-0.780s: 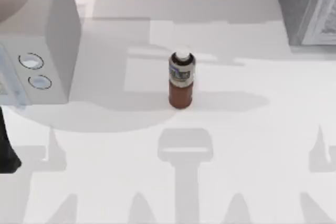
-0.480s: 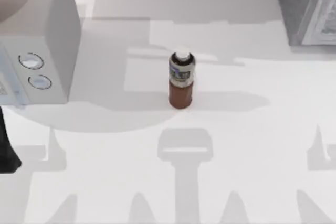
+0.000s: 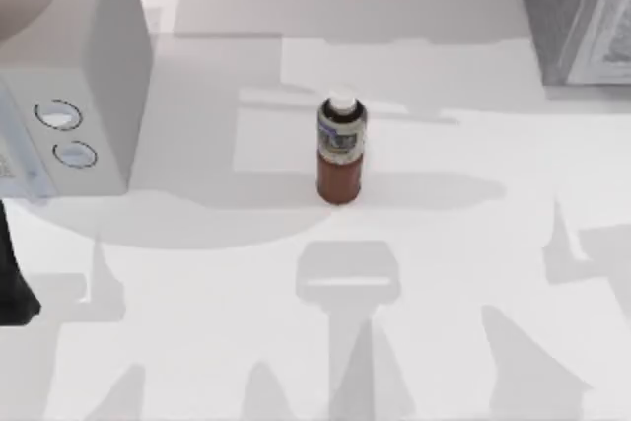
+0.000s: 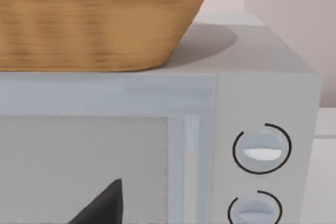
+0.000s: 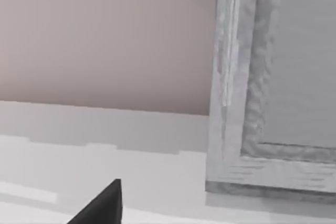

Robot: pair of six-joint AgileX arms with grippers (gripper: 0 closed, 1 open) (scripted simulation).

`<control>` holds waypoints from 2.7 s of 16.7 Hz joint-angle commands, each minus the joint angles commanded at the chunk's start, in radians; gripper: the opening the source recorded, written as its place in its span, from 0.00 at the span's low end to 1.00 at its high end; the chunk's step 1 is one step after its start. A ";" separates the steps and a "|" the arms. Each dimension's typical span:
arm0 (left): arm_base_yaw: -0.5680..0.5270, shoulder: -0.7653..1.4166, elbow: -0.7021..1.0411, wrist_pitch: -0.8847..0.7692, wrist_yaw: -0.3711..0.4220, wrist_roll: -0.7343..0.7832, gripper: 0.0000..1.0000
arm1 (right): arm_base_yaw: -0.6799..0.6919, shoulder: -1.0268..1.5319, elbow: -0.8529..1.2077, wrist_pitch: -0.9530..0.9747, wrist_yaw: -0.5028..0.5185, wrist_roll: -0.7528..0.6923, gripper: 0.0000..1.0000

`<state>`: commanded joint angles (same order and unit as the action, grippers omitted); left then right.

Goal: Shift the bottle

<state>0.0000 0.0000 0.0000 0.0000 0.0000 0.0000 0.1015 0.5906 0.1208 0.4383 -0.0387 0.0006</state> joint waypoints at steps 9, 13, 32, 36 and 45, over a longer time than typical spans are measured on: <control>0.000 0.000 0.000 0.000 0.000 0.000 1.00 | 0.188 0.869 0.195 0.670 -0.095 0.007 1.00; 0.000 0.000 0.000 0.000 0.000 0.000 1.00 | 0.277 1.220 0.279 0.948 -0.145 0.009 1.00; 0.000 0.000 0.000 0.000 0.000 0.000 1.00 | 0.407 1.689 0.461 1.259 -0.202 0.014 1.00; 0.000 0.000 0.000 0.000 0.000 0.000 1.00 | 0.438 1.736 0.656 1.119 -0.171 0.014 1.00; 0.000 0.000 0.000 0.000 0.000 0.000 1.00 | 0.465 1.769 0.809 0.995 -0.143 0.013 1.00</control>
<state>0.0000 0.0000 0.0000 0.0000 0.0000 0.0000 0.5665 2.3600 0.9294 1.4334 -0.1814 0.0140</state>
